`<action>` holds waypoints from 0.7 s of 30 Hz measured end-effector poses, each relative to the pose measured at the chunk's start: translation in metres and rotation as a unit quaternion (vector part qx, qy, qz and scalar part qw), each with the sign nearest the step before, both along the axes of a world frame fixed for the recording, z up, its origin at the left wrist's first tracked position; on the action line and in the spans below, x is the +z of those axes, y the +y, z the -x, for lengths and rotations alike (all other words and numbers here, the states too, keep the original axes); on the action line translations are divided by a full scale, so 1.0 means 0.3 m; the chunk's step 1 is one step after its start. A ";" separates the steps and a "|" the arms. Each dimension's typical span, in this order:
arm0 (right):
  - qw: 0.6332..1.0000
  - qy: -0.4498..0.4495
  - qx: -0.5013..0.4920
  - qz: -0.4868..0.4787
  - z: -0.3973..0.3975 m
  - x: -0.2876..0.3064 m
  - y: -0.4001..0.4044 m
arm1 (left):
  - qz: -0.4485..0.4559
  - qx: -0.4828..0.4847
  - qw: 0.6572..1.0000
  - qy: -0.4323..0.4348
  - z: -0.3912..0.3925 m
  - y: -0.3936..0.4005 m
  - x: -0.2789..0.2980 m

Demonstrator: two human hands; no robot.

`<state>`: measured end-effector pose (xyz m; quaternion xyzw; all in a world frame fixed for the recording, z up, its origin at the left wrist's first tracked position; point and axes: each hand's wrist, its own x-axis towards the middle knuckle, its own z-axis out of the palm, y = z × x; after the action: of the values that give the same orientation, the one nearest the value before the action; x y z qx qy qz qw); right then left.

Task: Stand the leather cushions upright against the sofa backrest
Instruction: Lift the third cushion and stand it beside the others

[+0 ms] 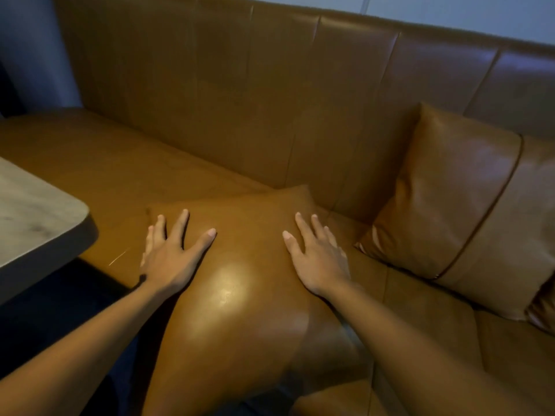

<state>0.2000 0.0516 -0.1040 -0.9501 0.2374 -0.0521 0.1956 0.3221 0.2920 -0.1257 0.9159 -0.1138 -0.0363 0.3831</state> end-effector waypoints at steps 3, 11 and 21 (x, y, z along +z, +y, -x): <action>1.000 -0.002 -0.011 0.001 0.079 -0.031 0.008 | 0.043 0.001 0.999 0.019 0.060 0.027 -0.020; 0.999 0.014 -0.029 -0.017 0.211 -0.053 0.015 | 0.109 -0.018 0.985 0.131 0.200 0.113 -0.029; 0.990 0.028 -0.084 -0.109 0.327 -0.079 -0.023 | 0.185 -0.014 0.963 0.196 0.268 0.180 -0.052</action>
<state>0.1019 0.0446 -0.1278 -0.9009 0.3260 -0.0159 0.2860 0.2415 0.3458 -0.1412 0.8025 -0.0546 -0.1986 0.5600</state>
